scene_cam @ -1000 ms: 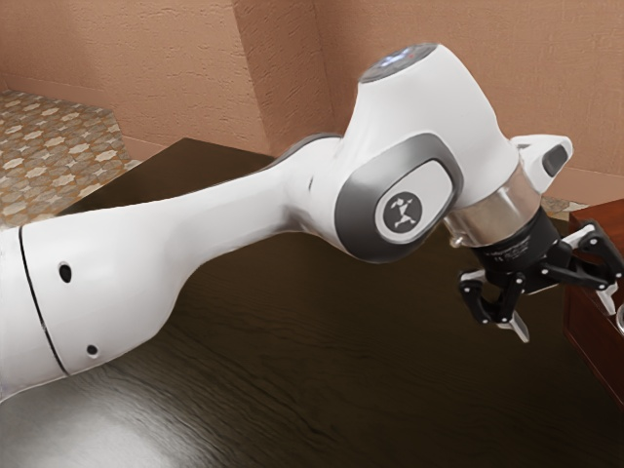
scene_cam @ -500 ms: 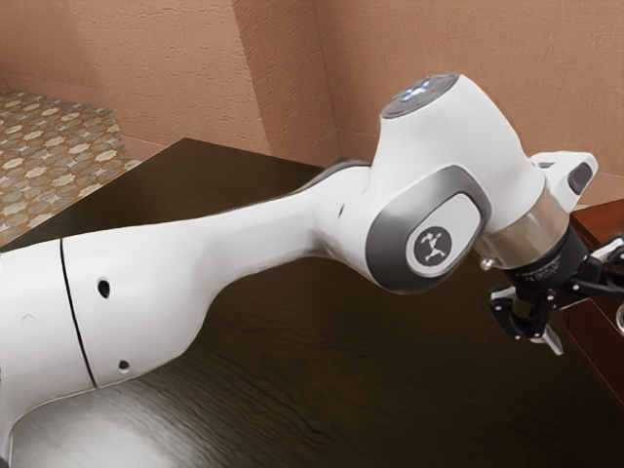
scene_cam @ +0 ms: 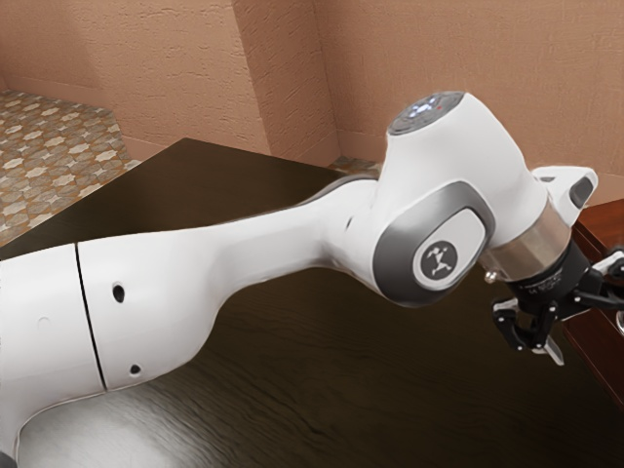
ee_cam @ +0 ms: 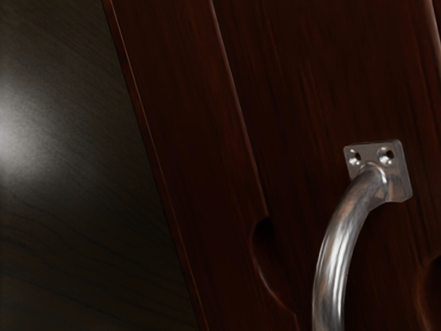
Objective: Pull the drawer handle with one arm to open the drawer
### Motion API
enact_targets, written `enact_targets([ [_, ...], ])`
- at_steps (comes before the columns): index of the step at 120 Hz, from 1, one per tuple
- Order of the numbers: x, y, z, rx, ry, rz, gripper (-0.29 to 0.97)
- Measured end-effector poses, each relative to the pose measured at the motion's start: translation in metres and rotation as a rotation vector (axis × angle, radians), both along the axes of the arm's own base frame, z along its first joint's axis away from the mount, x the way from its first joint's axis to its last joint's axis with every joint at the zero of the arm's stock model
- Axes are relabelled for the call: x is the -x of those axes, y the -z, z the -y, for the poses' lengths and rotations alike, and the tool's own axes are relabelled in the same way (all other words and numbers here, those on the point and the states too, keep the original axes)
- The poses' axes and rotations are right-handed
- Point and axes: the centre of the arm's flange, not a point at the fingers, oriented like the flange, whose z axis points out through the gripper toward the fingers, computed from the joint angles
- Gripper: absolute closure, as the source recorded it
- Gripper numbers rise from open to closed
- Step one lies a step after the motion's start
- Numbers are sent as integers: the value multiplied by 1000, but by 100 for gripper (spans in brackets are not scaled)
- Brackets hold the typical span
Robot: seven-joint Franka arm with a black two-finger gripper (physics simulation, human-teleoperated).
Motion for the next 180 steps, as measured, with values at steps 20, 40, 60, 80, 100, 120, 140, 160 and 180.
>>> enact_targets([
  [20, -3, 6, 1, 1, -3, -5, 3],
  [40, -3, 5, 0, 3, -10, -6, 18],
  [60, -2, 5, -1, 2, -15, -7, 30],
  [80, 1, 4, -4, -3, -21, -9, 35],
  [100, 14, 5, -9, -14, -25, -19, 36],
  [120, 30, 4, -18, -23, -36, -16, 38],
  [140, 37, 2, -23, -26, -46, -8, 39],
  [160, 46, 0, -29, -30, -53, -3, 41],
  [180, 58, 0, -40, -42, -66, -4, 41],
])
